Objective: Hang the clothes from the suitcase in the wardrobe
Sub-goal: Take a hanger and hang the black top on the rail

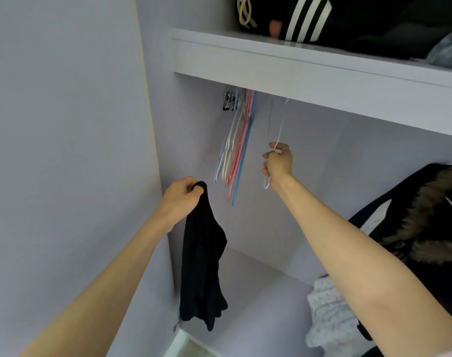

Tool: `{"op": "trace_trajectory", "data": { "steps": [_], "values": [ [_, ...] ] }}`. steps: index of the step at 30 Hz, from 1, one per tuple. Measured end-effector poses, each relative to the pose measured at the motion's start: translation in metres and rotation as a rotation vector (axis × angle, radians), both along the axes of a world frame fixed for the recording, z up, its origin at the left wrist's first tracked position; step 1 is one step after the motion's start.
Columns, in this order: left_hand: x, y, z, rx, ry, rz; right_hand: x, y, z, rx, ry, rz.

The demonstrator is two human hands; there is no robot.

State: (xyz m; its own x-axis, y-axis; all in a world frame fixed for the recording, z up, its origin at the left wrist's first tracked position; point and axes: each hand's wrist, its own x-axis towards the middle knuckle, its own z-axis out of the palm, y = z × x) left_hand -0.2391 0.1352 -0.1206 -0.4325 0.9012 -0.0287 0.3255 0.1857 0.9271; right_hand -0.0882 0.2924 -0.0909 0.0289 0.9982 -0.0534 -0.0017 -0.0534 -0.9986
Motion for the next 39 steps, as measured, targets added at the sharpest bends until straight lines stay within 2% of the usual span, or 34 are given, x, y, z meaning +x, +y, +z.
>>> {"op": "trace_trajectory", "data": {
  "steps": [6,11,15,18,20,22,24,26,28,32,35,39],
  "values": [
    [0.018,-0.006,-0.002,0.014,0.024,-0.015,0.037,-0.018,-0.016,-0.077,0.032,0.008],
    [0.039,-0.012,-0.013,0.002,0.053,-0.027,0.074,-0.054,-0.069,0.012,0.050,-0.270],
    [0.052,-0.015,-0.026,-0.026,0.048,-0.050,0.104,-0.070,-0.085,-0.007,0.117,-0.211],
    [0.062,-0.016,-0.032,-0.029,0.082,-0.055,0.121,-0.071,-0.091,-0.142,0.067,-0.158],
    [0.066,-0.019,-0.034,-0.023,0.139,-0.055,0.131,-0.074,-0.100,-0.241,-0.002,-0.200],
    [0.066,-0.022,-0.037,-0.009,0.168,-0.048,0.138,-0.080,-0.106,-0.230,-0.145,-0.290],
    [0.068,-0.023,-0.039,-0.043,0.089,-0.022,0.145,-0.084,-0.111,-0.186,-0.147,-0.358],
    [0.072,-0.026,-0.042,-0.099,-0.102,0.006,0.149,-0.085,-0.113,-0.156,-0.039,-0.320],
    [0.077,-0.026,-0.044,-0.132,-0.236,0.054,0.154,-0.085,-0.116,-0.137,-0.020,-0.238],
    [0.083,-0.022,-0.048,-0.224,-0.310,0.166,0.163,-0.088,-0.125,-0.151,-0.083,-0.121],
    [0.087,-0.017,-0.048,-0.238,-0.383,0.255,0.169,-0.095,-0.127,-0.159,-0.214,-0.040],
    [0.092,-0.010,-0.048,-0.201,-0.520,0.310,0.183,-0.101,-0.134,-0.135,-0.359,-0.097]
  ]
}}
